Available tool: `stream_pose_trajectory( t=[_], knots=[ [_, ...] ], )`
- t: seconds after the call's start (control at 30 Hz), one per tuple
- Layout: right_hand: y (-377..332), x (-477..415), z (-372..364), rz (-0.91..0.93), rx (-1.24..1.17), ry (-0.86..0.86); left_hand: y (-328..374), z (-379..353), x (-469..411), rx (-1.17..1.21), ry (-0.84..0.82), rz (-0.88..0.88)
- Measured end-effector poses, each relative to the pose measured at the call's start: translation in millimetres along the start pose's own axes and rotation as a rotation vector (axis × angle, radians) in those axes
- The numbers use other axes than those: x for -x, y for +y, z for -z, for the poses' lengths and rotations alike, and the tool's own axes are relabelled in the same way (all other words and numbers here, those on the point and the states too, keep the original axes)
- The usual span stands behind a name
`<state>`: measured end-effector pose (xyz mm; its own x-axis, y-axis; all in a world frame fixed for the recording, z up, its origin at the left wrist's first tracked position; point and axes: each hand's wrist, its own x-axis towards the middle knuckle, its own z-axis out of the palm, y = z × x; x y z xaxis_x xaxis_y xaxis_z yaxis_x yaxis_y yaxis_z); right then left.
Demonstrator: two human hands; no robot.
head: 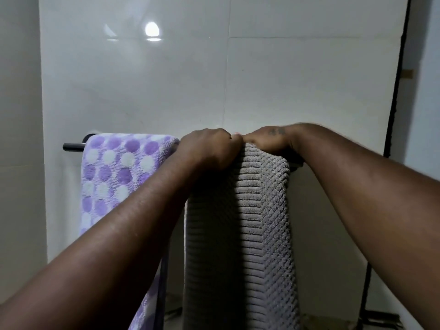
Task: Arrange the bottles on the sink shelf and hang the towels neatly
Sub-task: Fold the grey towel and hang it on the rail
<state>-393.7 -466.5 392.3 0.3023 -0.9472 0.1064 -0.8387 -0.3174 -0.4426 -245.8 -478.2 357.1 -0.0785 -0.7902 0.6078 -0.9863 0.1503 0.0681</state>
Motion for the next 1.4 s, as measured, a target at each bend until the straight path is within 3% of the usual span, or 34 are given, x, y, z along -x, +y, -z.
stream_pose_trajectory(
  t=[0.1,0.17,0.3,0.47,0.8,1.13,1.4],
  knots=[
    [2,-6,1,0.158,0.275,0.093,1,1,2,-0.013,0.006,-0.016],
    [5,-9,-4,0.221,0.277,0.232,0,2,3,-0.010,0.000,-0.023],
    [13,5,-22,0.363,0.462,0.711,3,6,14,-0.060,0.055,-0.041],
    [12,24,-20,0.516,0.479,0.852,4,15,36,-0.156,0.287,-0.084],
    [-3,47,-48,0.733,0.287,0.741,-11,29,102,-0.237,0.333,0.065],
    [-37,58,-121,0.893,0.078,0.560,-48,23,200,-0.218,0.307,0.327],
    [-71,58,-202,0.946,-0.252,0.127,-87,-4,258,0.382,0.440,0.647]
  ],
)
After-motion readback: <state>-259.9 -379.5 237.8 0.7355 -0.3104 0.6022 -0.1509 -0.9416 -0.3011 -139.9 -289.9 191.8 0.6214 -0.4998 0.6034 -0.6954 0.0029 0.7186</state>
